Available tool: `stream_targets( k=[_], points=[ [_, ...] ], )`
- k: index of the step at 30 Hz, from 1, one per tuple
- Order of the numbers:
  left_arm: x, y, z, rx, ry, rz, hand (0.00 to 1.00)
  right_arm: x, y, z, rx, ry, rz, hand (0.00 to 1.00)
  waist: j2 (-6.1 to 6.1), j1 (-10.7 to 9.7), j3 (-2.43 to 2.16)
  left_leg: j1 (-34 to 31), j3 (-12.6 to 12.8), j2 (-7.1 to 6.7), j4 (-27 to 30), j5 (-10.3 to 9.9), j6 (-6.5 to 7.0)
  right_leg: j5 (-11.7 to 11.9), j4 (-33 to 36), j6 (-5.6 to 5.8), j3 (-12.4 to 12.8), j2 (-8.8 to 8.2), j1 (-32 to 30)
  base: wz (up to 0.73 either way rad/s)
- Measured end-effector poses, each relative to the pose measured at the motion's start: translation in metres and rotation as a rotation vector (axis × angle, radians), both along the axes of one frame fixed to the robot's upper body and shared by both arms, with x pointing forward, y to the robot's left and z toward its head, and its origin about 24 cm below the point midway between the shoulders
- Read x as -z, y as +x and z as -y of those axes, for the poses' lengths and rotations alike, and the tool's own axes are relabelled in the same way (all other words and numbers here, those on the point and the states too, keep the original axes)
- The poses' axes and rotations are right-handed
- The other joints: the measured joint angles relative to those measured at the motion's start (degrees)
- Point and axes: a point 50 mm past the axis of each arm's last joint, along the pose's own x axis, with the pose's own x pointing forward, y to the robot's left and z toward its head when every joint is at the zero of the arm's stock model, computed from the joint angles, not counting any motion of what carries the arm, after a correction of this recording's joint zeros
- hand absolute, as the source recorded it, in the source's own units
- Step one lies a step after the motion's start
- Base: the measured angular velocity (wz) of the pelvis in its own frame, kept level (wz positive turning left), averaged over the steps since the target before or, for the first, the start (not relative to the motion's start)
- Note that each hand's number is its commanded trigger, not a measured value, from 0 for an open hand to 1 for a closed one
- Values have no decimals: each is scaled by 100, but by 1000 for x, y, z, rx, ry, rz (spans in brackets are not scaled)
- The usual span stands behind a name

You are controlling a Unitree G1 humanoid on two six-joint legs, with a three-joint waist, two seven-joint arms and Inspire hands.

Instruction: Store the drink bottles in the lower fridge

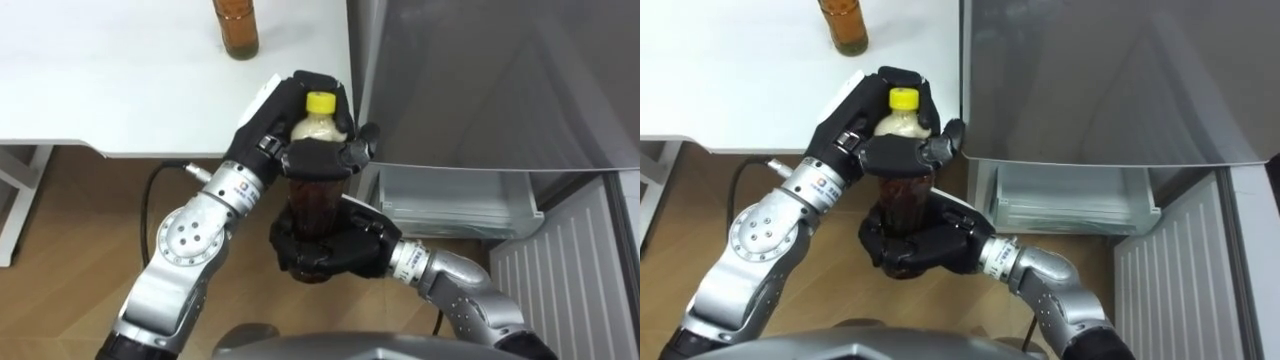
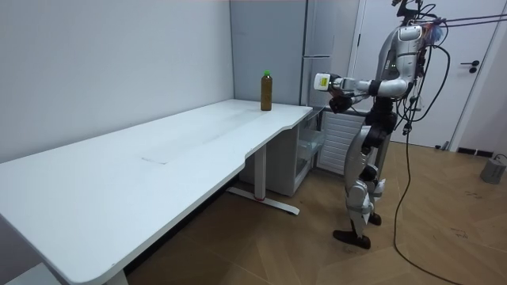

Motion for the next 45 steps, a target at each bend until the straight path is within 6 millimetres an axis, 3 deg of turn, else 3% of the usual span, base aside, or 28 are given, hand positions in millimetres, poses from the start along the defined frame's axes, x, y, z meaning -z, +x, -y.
stream_targets(
  k=[12, 18, 30, 35, 37, 45],
  points=[
    [-2, 0, 2, 0, -17, 21, 0, -1, -1, 2, 8, 16, 16, 100, 89, 21, 10, 9, 7, 4, 4, 0, 0, 11, 4, -3, 20, 0, 16, 0],
    [-6, 0, 1, 4, -20, 58, 0, -3, 0, 1, 12, 22, 46, 100, 148, 34, 44, 68, -7, -1, -10, 1, 0, 9, -29, 0, 13, 5, 77, 1],
    [-14, -1, -2, 25, -16, 96, 0, -7, 2, 1, -1, 36, 83, 100, 117, 148, 27, 111, 0, -10, -45, 4, -2, 7, -131, 3, 11, 12, 89, 0],
    [-1, -4, -4, 21, -61, 18, 0, -4, 1, 3, -17, -38, 77, 100, 31, 95, 5, 91, 12, -15, -46, 2, -3, 6, -171, 4, 21, 15, 94, 0],
    [11, -5, -6, 5, -112, -52, 0, -2, 2, 5, -29, -93, 61, 100, 4, 31, 16, 90, 21, -18, -84, 2, -3, 3, -183, 10, 30, 14, 91, 0],
    [48, -12, -16, -71, -289, -283, 0, 6, 0, 6, -63, -265, 13, 100, 17, -10, 18, 48, 34, -33, -104, 3, -1, -5, -180, 23, 35, -2, 53, 0]
  ],
)
